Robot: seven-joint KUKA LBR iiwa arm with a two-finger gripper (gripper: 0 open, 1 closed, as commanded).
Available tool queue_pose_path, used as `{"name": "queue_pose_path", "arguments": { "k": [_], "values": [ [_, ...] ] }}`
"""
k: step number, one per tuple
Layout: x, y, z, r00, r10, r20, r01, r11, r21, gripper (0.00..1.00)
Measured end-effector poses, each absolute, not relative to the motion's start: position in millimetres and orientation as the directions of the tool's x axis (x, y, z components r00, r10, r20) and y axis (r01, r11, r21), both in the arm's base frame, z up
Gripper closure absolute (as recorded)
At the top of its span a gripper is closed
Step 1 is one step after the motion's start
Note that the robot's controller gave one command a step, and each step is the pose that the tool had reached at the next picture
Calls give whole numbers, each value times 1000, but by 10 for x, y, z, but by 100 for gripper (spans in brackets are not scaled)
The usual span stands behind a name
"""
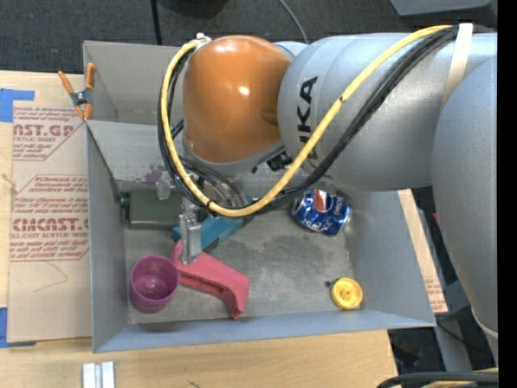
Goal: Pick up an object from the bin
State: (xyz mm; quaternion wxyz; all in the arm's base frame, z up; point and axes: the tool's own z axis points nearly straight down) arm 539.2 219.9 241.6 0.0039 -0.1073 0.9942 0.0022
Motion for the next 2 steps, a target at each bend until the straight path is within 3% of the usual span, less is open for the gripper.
{"name": "queue_pose_path", "arguments": {
  "k": [1,2],
  "values": [
    [5375,2192,2373,-977,-214,0,-214,977,2,0],
    [5260,2170,2210,-951,-308,-12,-308,951,2,0]
  ]
}}
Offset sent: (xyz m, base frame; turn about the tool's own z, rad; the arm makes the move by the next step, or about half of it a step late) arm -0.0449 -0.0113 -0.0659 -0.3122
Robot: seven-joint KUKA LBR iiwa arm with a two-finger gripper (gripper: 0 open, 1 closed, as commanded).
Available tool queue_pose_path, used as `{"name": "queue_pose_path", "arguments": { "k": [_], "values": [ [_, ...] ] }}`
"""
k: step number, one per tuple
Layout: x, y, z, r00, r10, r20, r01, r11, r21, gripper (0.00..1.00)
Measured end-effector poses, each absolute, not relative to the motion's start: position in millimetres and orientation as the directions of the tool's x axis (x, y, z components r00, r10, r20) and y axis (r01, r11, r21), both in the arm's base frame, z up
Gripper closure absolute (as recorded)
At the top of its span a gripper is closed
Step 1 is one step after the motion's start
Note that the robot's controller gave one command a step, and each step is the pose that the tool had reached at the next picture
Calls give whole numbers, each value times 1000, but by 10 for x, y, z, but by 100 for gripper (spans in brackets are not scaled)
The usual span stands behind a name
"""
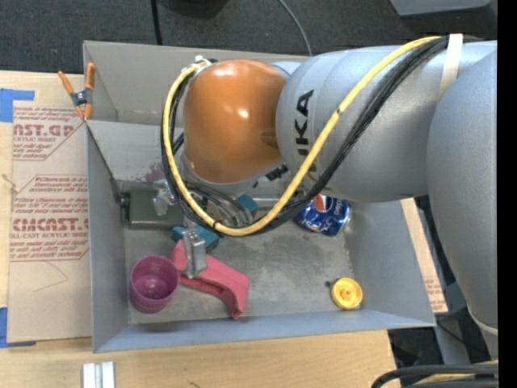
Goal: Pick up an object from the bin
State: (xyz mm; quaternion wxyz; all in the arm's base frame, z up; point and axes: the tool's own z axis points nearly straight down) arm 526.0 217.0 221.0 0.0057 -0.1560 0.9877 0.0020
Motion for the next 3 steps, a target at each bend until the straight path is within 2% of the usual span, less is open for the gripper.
{"name": "queue_pose_path", "arguments": {
  "k": [1,2,3],
  "values": [
    [5048,2147,1879,-892,-452,-3,-452,892,2,0],
    [4964,2261,1725,-948,-319,-7,-319,948,4,0],
    [4996,2375,1345,-879,-476,-11,-476,879,2,0]
  ]
}}
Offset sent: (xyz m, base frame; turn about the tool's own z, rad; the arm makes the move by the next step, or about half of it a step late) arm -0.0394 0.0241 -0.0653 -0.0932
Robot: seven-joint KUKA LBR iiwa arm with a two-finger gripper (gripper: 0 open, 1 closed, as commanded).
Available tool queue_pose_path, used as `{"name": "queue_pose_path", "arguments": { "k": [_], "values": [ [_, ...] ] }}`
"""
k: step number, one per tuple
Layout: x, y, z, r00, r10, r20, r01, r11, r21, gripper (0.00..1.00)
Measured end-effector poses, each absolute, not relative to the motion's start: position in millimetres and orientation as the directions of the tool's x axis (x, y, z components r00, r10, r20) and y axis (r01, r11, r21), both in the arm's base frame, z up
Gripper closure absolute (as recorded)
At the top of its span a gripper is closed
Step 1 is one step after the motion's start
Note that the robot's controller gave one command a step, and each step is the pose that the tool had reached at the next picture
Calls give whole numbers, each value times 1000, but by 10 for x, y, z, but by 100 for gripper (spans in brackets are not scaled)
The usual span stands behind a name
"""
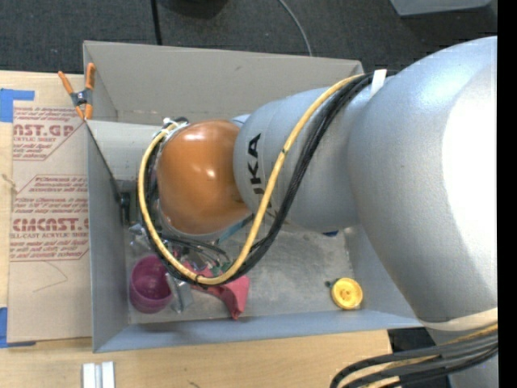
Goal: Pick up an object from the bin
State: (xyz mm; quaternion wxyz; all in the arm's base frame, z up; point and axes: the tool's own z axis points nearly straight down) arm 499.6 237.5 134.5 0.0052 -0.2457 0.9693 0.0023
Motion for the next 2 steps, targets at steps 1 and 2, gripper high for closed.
{"name": "queue_pose_path", "arguments": {
  "k": [1,2],
  "values": [
    [5132,2427,1067,-671,-741,-9,-741,671,0,0],
    [5238,2436,823,-682,-731,-10,-731,682,-1,0]
  ]
}}
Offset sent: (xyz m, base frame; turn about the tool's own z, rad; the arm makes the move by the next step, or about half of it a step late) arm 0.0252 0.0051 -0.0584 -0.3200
